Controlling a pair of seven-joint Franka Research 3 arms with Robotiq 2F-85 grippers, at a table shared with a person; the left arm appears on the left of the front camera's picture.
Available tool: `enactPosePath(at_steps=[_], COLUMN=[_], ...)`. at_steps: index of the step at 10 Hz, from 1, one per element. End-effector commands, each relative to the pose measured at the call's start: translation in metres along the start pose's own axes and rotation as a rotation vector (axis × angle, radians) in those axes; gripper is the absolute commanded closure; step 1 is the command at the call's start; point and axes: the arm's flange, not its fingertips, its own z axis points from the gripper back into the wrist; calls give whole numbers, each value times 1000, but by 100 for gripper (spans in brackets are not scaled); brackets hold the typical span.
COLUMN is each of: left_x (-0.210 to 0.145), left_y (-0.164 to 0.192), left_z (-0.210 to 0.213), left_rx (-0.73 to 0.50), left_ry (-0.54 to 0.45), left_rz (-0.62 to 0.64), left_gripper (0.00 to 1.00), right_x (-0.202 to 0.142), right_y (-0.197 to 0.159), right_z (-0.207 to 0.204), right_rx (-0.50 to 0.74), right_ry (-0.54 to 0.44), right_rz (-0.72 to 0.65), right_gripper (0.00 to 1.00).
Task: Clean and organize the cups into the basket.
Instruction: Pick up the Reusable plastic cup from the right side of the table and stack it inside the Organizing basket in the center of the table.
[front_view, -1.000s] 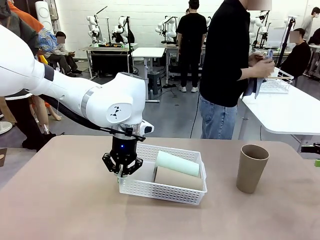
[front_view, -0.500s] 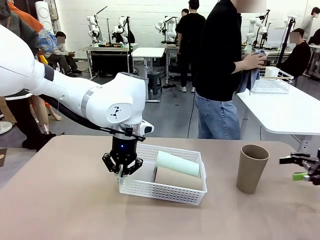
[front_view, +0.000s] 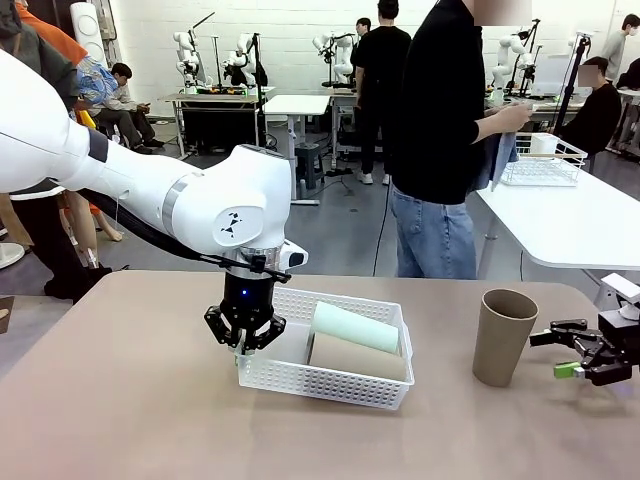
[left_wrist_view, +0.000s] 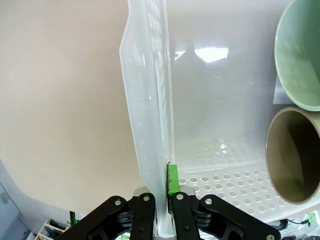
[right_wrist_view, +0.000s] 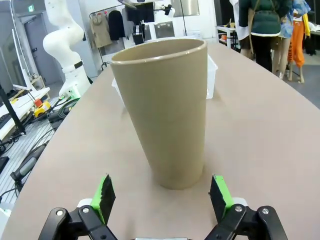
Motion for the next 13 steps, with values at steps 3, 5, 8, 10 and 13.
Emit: enactPosePath(at_steps=[3,5,8,10,13], left_x=[0,0,0,0,0], left_y=[0,0,0,0,0], left_z=[-2,-2,-2,-2,-2], left_rx=[7,7,7,7,7], left_ry=[0,0,0,0,0], left_rz=[-12,-12,-12,-12,-12], left_gripper=[100,100,100,100,100], right_x=[-4,-1,7,9,6], right_y=[-10,-12,-14,-17,-25], right_z=[-12,-17,-27,-28,-33], right_rx=[6,1,0,0,-3], right_ry=[23,-17,-63,-102,-115], right_rz=[42,88,149,152,137], right_gripper=[0,0,0,0,0])
